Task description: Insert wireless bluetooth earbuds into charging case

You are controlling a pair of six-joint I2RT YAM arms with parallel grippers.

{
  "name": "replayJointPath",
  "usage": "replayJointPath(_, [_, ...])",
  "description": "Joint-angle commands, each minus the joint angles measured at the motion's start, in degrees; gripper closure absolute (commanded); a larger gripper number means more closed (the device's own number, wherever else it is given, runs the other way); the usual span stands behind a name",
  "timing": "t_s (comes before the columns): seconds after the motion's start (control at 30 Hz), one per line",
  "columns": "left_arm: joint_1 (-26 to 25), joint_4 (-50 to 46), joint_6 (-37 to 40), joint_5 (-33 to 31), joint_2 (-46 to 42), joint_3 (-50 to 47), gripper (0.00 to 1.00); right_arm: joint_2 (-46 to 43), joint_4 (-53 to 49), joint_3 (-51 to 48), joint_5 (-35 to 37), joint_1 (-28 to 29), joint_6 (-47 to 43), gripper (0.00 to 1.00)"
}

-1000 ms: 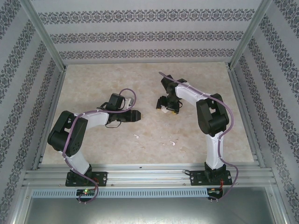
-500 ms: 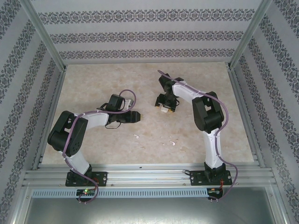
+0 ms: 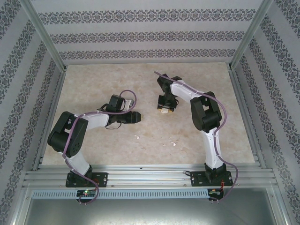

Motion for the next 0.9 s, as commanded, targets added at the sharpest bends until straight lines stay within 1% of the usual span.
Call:
replayJointPath(0.0, [-0.7, 4.3, 2.3, -0.9, -4.9, -1.9, 0.46, -4.2, 1.7, -4.7, -0.8, 0.6, 0.0, 0.63])
replayJointPath(0.1, [-1.8, 4.9, 4.6, -4.5, -10.1, -3.9, 0.46, -10.9, 8.3, -11.4, -4.2, 0.8, 3.1, 0.64])
replayJointPath(0.17, [-2.9, 8.0, 5.8, -5.9, -13.7, -6.2, 0.46, -15.7, 13.6, -16.7, -6.3, 1.1, 6.3, 0.65])
replayJointPath(0.23, [-4.2, 16.0, 6.1, -6.2, -17.3, -10.4, 0.43, -20.5, 18.3, -21.1, -7.3, 2.1, 9.0, 0.65])
replayJointPath(0.3, [-6.0, 30.4, 6.0, -5.1, -20.6, -16.4, 0.4, -24.7, 21.1, -23.8, -7.4, 3.6, 10.5, 0.65])
replayJointPath(0.33, [-6.7, 36.0, 5.7, -4.9, -21.4, -18.8, 0.39, -26.3, 21.4, -24.5, -7.1, 4.2, 10.8, 0.65])
replayJointPath(0.37, [-7.2, 40.7, 5.0, -4.5, -22.0, -20.6, 0.39, -28.1, 21.6, -25.0, -6.8, 5.0, 11.3, 0.65])
replayJointPath(0.4, [-7.6, 42.9, 4.3, -3.5, -22.2, -21.0, 0.38, -29.8, 22.0, -25.5, -6.6, 5.8, 11.8, 0.65])
replayJointPath(0.5, [-8.8, 44.5, 3.6, -0.5, -22.2, -20.3, 0.38, -34.3, 23.9, -26.9, -5.8, 8.6, 13.5, 0.65])
replayJointPath(0.57, [-9.3, 47.6, 2.2, -0.4, -21.9, -20.8, 0.38, -36.6, 25.3, -27.8, -5.3, 10.6, 14.8, 0.65])
replayJointPath(0.67, [-9.4, 53.7, -2.0, -1.5, -21.2, -21.9, 0.38, -39.4, 28.1, -29.4, -5.1, 13.1, 17.2, 0.65])
replayJointPath(0.77, [-9.4, 55.4, -5.3, -0.7, -20.1, -21.4, 0.43, -41.0, 30.0, -30.4, -5.1, 15.0, 18.8, 0.65])
replayJointPath(0.87, [-9.4, 55.1, -6.4, 0.1, -19.3, -21.0, 0.47, -41.5, 30.6, -30.6, -5.3, 16.0, 19.5, 0.65])
